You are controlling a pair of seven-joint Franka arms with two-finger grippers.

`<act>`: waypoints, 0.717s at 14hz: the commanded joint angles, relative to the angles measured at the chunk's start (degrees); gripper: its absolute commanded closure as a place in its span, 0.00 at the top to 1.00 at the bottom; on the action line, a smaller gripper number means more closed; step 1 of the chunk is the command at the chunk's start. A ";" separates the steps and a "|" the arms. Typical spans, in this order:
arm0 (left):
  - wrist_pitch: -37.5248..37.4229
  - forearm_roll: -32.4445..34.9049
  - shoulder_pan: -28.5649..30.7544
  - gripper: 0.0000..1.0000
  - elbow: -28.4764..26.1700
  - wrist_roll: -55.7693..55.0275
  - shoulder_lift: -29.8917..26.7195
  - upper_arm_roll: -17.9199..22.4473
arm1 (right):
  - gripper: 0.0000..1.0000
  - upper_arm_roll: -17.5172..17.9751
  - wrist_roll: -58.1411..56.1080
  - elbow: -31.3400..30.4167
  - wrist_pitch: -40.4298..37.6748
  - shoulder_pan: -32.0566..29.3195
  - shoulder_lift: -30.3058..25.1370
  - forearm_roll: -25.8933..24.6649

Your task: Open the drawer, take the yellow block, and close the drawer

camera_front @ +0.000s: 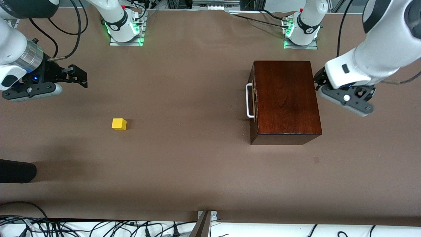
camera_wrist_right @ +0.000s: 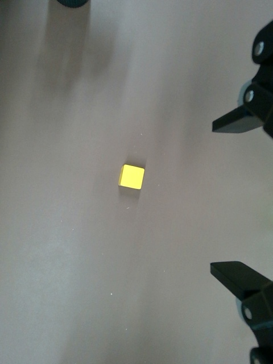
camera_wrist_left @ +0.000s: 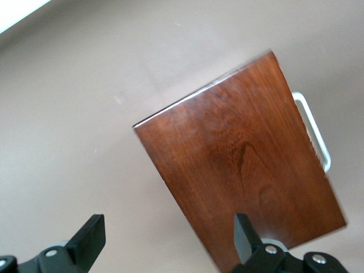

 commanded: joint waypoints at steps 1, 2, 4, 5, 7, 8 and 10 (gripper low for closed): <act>7.57 -7.04 -0.77 1.00 -14.24 -8.37 -10.68 8.06 | 1.00 0.11 -0.41 1.18 -1.17 -0.13 0.07 0.97; 10.03 -9.86 -0.69 1.00 -17.14 -9.69 -12.44 10.44 | 1.00 0.11 -0.41 1.18 -1.17 -0.13 0.07 0.88; 12.07 -10.94 -1.12 1.00 -20.67 -9.27 -14.91 14.41 | 1.00 0.11 -0.41 1.18 -0.99 -0.13 0.07 0.97; 12.07 -10.51 -1.91 1.00 -21.90 -9.36 -15.62 14.68 | 1.00 0.11 -0.41 1.18 -0.99 -0.13 0.07 1.06; 12.42 -8.14 -2.97 1.00 -23.75 -9.71 -16.50 14.77 | 1.00 0.11 -0.41 1.18 -0.81 -0.13 0.07 0.97; 12.42 -7.61 -3.06 1.00 -24.02 -9.27 -16.50 15.29 | 1.00 0.11 -0.41 1.18 -0.73 -0.13 0.07 0.97; 12.42 -7.60 -4.20 1.00 -24.46 -9.27 -16.68 16.79 | 1.00 0.11 -0.41 1.18 -0.46 -0.13 0.16 0.97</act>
